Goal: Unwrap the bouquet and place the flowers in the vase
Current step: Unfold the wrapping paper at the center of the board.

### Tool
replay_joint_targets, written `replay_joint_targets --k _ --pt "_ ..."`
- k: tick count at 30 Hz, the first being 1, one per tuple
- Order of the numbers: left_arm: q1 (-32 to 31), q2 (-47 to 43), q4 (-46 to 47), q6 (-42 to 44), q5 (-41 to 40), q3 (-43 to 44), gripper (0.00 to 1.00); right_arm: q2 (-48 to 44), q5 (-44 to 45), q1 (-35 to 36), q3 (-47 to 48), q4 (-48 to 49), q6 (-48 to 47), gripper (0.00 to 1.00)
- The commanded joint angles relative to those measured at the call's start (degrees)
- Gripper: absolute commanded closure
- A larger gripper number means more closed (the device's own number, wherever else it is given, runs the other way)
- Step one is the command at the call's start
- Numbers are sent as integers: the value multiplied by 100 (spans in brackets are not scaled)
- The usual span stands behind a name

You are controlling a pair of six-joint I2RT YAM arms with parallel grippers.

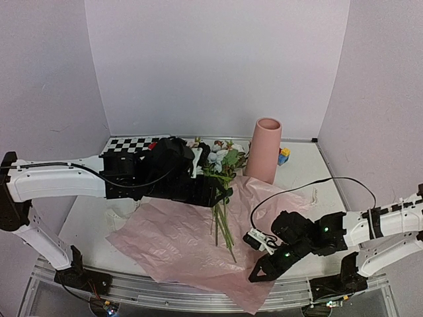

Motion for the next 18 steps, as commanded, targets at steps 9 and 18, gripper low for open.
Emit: replay_joint_targets --k 9,18 --pt "28 503 -361 -131 -501 -34 32 571 441 37 332 -735 -173 85" --pt "39 733 -364 -180 -388 -270 32 770 531 69 36 -735 -111 85"
